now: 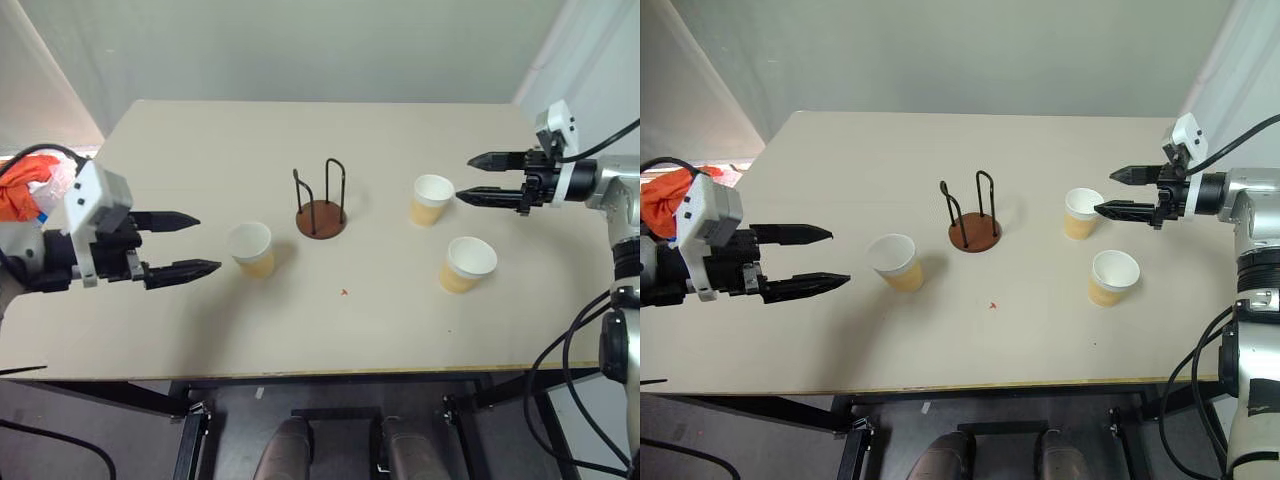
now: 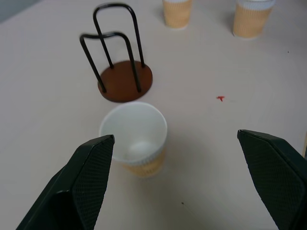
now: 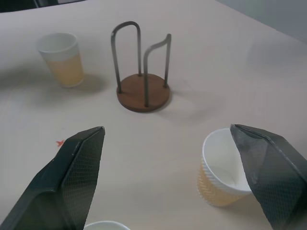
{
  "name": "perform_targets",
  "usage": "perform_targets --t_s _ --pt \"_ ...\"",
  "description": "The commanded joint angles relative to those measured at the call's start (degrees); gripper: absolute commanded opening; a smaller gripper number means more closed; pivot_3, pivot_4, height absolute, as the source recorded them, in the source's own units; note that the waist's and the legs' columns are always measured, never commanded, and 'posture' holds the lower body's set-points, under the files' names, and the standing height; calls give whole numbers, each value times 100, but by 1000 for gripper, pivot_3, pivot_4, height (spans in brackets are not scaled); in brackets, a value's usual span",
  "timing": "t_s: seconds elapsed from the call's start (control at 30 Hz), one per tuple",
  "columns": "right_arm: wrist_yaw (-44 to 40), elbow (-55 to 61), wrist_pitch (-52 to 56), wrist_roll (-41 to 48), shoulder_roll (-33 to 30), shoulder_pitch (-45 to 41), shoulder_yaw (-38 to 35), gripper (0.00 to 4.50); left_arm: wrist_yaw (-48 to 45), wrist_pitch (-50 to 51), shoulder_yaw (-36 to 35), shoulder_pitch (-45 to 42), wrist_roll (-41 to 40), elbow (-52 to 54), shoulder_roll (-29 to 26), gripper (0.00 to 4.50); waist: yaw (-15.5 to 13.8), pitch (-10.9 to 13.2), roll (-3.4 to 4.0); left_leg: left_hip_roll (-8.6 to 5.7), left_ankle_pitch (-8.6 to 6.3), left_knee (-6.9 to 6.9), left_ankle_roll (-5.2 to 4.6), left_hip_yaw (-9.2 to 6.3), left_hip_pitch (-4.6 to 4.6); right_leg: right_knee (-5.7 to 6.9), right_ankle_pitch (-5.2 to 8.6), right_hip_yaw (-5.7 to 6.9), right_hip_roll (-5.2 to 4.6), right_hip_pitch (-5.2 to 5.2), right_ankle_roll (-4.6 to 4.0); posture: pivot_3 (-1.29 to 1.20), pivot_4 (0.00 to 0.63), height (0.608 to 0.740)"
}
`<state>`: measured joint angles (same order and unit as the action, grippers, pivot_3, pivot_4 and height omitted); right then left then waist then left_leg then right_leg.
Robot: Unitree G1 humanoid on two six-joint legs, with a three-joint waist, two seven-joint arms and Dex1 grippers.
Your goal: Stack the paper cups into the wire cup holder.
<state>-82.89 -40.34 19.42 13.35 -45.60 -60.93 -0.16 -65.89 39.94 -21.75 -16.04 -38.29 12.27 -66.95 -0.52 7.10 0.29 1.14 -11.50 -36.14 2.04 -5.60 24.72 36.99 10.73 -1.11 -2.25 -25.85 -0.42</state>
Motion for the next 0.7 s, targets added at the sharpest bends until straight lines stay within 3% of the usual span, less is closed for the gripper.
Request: perform_targets --t_s 0.03,0.3,0.5,0.7 --pt "-281 376 187 212 -86 -107 -85 4445 35 -75 -70 -139 1 36 -18 4500 1 0 0 0 0 0 0 0 -1 0 0 0 0 0 0 0 150 740" --pt "-608 1245 852 592 -339 304 -208 4445 -82 -119 393 -686 3 -143 97 4500 -21 0 0 0 3 -2 -2 0 3 -3 0 3 2 2 0 0 150 740" --pt "-353 2184 1224 929 -241 632 -303 4445 388 -312 1518 -2046 630 -837 939 4500 -32 0 0 -2 25 -3 -5 0 -8 -3 -7 3 -1 15 11 0 150 740" --pt "178 4082 2068 1694 -244 1283 -563 4445 707 -348 2553 -3008 1536 -1822 1792 4500 -25 0 -1 -4 34 -10 -10 3 -8 -13 -21 2 0 26 55 0 150 740"
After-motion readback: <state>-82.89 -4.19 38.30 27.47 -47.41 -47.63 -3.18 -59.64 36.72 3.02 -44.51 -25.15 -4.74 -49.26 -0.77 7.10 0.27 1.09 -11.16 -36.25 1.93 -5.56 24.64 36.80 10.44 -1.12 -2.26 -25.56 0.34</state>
